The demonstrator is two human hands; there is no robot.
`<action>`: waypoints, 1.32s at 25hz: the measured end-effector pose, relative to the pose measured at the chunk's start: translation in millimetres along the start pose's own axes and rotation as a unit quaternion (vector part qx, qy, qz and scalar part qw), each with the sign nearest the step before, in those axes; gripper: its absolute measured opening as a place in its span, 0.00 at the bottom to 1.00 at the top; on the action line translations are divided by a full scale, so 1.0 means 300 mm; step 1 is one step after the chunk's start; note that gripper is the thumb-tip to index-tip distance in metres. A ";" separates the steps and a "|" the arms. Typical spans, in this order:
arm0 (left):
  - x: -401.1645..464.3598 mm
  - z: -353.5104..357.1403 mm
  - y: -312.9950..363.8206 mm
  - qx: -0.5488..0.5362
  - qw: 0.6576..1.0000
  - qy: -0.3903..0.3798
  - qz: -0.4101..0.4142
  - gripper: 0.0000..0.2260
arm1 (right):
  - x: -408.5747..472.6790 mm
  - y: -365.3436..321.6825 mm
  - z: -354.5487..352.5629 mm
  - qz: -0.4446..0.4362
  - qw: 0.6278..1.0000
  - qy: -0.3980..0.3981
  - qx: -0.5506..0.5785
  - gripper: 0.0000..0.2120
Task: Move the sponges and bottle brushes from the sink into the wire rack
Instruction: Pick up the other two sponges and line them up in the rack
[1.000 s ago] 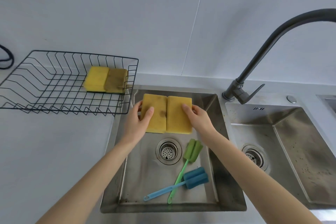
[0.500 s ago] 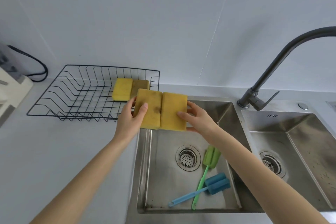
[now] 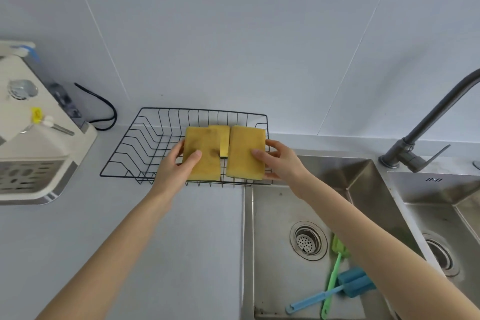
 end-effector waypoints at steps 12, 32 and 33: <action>0.207 -0.334 -0.092 -0.012 0.997 0.064 -0.039 0.21 | 0.263 -0.104 0.266 0.057 0.995 0.009 -0.078 0.28; 0.365 -0.361 -0.114 -0.013 0.998 0.061 -0.008 0.22 | 0.592 -0.248 0.520 -0.010 0.876 0.036 -0.482 0.20; 0.365 -0.362 -0.116 -0.013 0.998 0.060 -0.009 0.22 | 0.588 -0.255 0.520 -0.015 0.869 0.041 -0.494 0.20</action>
Point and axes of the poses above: each hand's wrist, its own x-axis towards the middle knuckle, its own z-axis out of the palm, y = z × x, the point moved 8 cm from there along x, towards the middle knuckle, and after that the axes turned 15 degrees about -x, right-handed, at the moved point
